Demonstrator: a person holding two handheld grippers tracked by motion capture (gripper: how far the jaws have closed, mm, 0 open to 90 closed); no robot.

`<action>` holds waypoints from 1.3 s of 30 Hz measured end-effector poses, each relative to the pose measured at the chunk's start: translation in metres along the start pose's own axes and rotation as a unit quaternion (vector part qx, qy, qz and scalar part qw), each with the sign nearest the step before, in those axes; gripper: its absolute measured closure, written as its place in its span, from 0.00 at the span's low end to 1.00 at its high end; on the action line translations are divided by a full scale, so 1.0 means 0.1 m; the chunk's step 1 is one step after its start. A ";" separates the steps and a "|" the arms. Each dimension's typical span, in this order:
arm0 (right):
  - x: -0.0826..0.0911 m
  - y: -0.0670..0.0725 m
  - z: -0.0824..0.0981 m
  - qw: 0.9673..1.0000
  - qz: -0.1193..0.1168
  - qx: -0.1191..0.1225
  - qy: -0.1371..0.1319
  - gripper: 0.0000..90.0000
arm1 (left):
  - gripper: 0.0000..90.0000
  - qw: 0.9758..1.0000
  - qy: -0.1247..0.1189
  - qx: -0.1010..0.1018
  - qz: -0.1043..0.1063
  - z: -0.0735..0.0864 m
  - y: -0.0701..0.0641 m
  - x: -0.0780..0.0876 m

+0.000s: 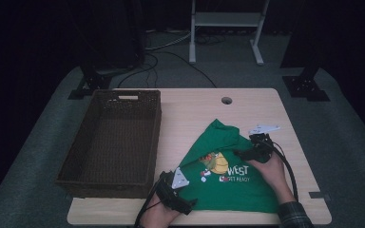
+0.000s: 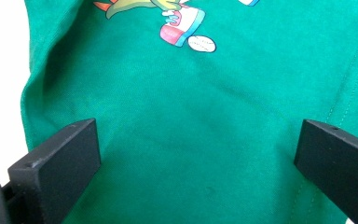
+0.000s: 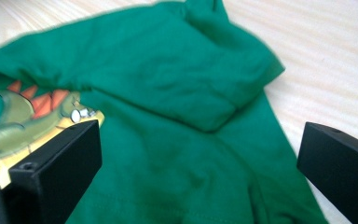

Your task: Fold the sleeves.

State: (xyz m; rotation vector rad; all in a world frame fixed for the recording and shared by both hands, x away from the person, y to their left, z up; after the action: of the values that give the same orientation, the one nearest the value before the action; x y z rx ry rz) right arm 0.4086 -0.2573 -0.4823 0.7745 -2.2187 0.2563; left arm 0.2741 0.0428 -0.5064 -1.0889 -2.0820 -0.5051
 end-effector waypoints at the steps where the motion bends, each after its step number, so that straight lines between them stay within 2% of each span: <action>1: -0.01 0.00 0.02 1.000 0.000 0.001 -0.002 0.00 | 0.00 1.000 0.000 0.000 0.000 0.00 0.00 0.00; 3: -0.05 0.01 0.05 1.000 0.002 0.004 -0.002 0.00 | 0.00 1.000 0.000 0.000 0.000 0.00 0.00 0.00; 8: -0.19 0.03 0.14 0.999 0.012 0.014 0.026 0.00 | 0.00 1.000 0.000 0.004 -0.003 0.00 0.01 0.00; 12: -0.20 0.04 0.15 0.999 0.013 0.020 0.026 0.00 | 0.00 1.000 0.000 0.005 -0.003 0.00 0.01 0.00; 25: -0.15 0.07 0.22 0.999 0.008 0.027 0.020 0.00 | 0.00 1.000 -0.014 0.010 -0.003 -0.04 0.01 0.05; 39: 0.00 0.21 0.38 0.999 0.002 0.035 0.019 0.00 | 0.00 1.000 -0.017 0.013 -0.002 -0.11 0.04 0.09</action>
State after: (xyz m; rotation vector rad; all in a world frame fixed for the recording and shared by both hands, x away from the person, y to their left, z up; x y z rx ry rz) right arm 0.3736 -0.2560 -0.5078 0.7954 -2.1854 0.3488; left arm 0.2784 0.0431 -0.4922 -1.0856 -2.1151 -0.4626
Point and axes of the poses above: each handheld gripper's, and its own axes: x roughly backward along the jaws, z roughly out of its underside, y roughly to its left, the point moved 3 cm from there along -x, roughly forward along the jaws, and after that the axes turned 4 degrees about y, right-handed, at the moved point
